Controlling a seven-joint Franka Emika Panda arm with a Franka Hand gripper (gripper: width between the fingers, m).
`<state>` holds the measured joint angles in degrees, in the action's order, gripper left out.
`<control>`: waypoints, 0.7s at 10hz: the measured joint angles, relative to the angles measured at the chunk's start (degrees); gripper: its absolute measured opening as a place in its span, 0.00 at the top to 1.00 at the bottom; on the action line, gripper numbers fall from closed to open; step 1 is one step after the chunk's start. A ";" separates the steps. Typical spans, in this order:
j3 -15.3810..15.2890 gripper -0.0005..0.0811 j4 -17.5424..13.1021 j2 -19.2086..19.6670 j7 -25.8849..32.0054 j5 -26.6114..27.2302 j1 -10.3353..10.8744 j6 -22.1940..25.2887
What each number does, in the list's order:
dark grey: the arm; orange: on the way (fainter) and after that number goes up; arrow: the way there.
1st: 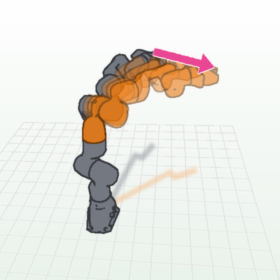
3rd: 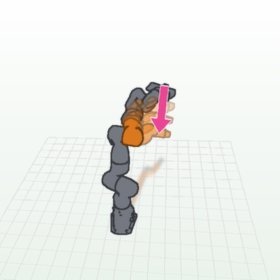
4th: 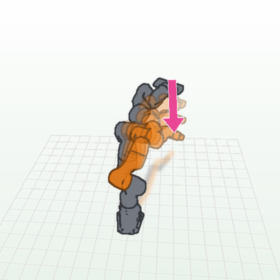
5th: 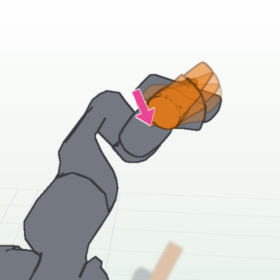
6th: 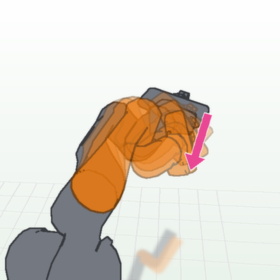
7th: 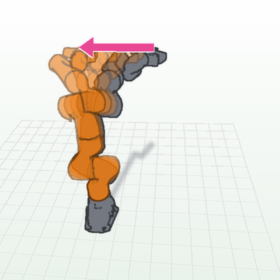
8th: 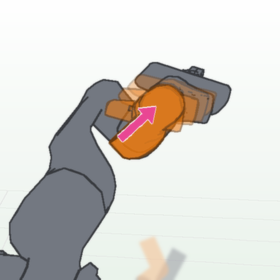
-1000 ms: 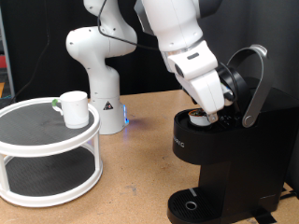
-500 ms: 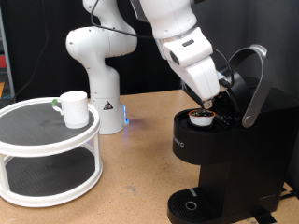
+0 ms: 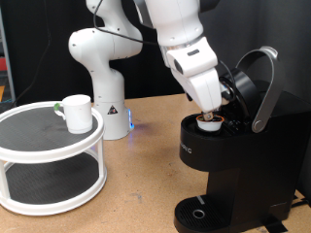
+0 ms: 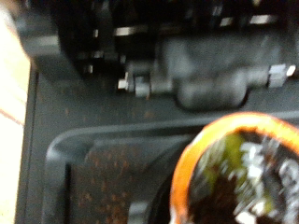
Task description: Make a cup of coffee with the keurig machine
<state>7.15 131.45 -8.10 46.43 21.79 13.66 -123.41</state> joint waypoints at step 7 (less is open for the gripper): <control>-0.49 0.00 2.03 0.44 -0.97 -1.35 0.05 -3.67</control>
<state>6.66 133.48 -7.66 45.46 20.44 13.71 -127.08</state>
